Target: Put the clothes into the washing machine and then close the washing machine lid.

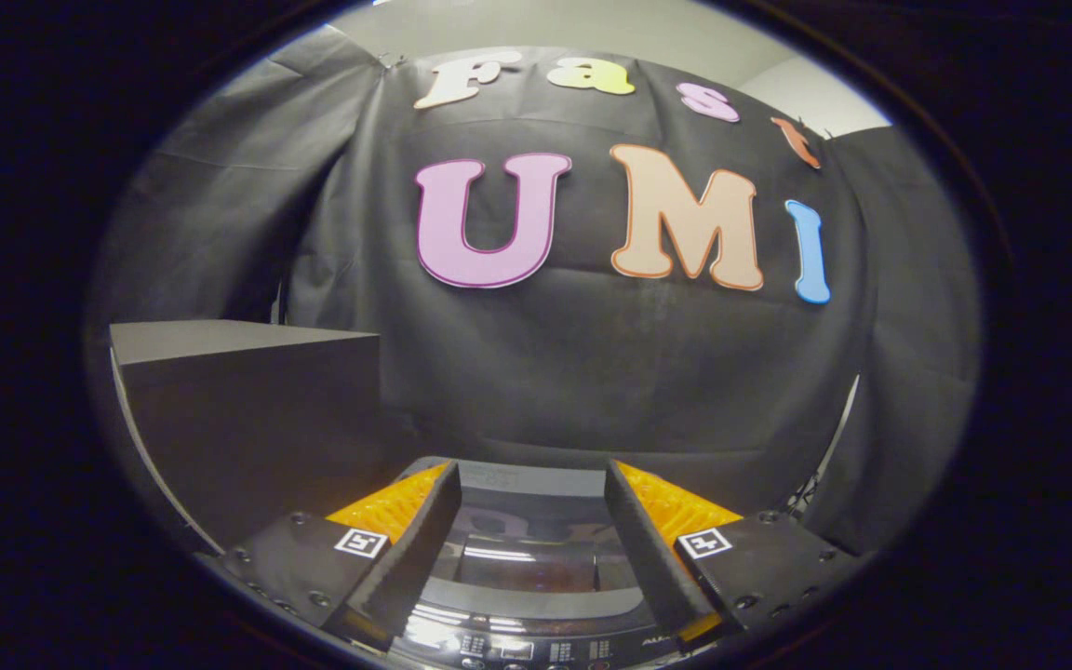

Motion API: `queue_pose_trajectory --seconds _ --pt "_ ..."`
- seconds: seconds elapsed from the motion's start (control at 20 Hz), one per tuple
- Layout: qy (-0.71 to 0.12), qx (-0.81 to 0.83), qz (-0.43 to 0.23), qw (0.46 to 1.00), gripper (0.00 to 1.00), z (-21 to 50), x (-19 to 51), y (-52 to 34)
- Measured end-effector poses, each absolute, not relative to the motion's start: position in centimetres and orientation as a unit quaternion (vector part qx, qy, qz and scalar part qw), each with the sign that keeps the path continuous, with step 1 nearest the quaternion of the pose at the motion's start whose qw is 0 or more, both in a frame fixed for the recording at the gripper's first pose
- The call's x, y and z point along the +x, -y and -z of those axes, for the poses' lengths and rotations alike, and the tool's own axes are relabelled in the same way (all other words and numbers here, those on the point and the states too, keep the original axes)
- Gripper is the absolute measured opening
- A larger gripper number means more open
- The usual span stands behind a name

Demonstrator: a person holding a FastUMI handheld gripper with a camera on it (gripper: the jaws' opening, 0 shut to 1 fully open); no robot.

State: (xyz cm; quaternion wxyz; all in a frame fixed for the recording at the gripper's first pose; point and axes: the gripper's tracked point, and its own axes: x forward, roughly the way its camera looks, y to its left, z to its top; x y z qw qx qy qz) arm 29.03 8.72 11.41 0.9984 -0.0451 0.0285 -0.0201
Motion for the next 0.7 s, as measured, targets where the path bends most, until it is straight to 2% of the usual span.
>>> queue_pose_trajectory --seconds 0.4,0.7 --pt "-0.013 -0.028 0.001 1.0 0.97 -9.3 23.2 -6.6" --pt "0.002 -0.01 -0.038 0.999 0.97 -6.5 18.4 -5.9"
